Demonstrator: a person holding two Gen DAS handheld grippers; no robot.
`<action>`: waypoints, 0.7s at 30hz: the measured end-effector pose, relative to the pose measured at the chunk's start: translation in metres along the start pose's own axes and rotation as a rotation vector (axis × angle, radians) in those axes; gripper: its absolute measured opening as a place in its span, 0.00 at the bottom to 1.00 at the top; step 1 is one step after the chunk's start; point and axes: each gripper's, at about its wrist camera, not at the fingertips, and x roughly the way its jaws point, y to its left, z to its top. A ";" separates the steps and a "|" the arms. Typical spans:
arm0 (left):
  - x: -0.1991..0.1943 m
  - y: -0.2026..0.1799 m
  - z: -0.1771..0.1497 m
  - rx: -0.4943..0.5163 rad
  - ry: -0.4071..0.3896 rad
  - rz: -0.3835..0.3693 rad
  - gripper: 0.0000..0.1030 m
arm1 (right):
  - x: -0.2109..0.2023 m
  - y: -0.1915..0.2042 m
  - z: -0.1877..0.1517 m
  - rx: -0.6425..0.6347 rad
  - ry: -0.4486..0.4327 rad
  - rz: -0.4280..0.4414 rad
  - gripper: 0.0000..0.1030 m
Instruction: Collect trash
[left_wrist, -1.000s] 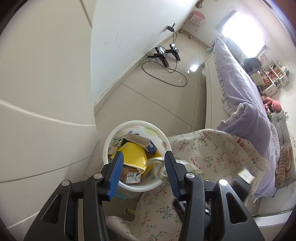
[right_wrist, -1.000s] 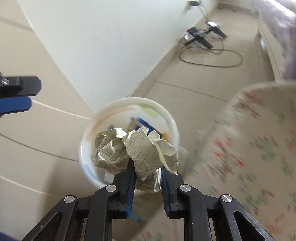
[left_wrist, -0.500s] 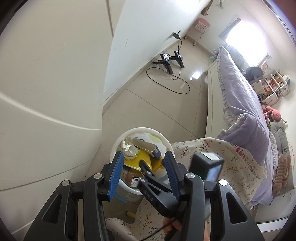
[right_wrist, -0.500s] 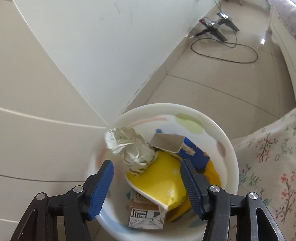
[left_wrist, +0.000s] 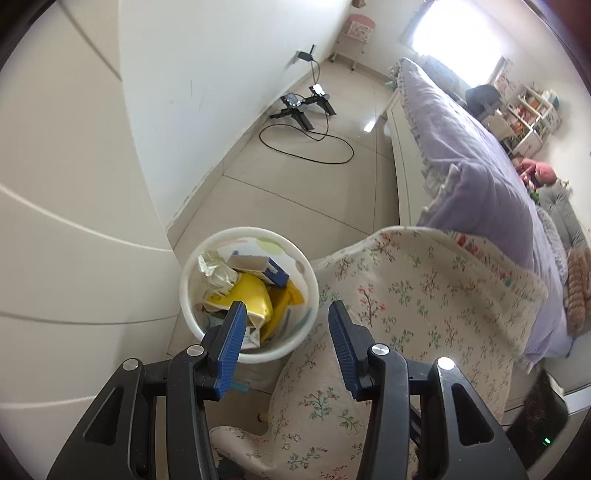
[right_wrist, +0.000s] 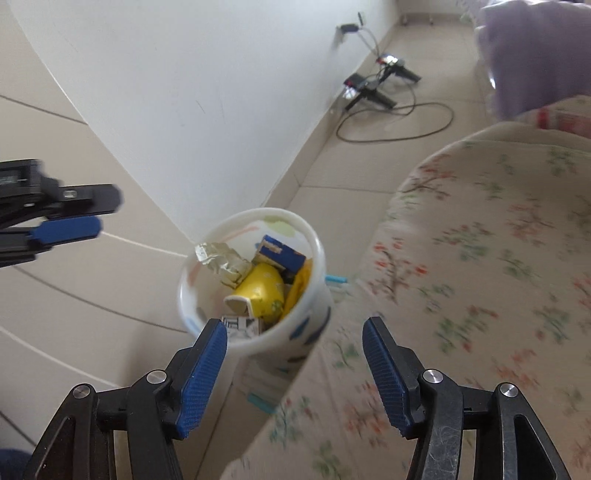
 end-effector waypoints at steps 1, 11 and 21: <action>-0.003 -0.009 -0.009 0.016 -0.009 0.012 0.47 | -0.010 0.000 -0.006 0.007 -0.005 0.004 0.64; -0.059 -0.064 -0.108 0.117 -0.172 0.165 0.55 | -0.113 -0.008 -0.064 -0.014 -0.128 -0.058 0.64; -0.136 -0.101 -0.181 0.187 -0.305 0.207 0.77 | -0.177 -0.012 -0.099 -0.046 -0.200 -0.084 0.65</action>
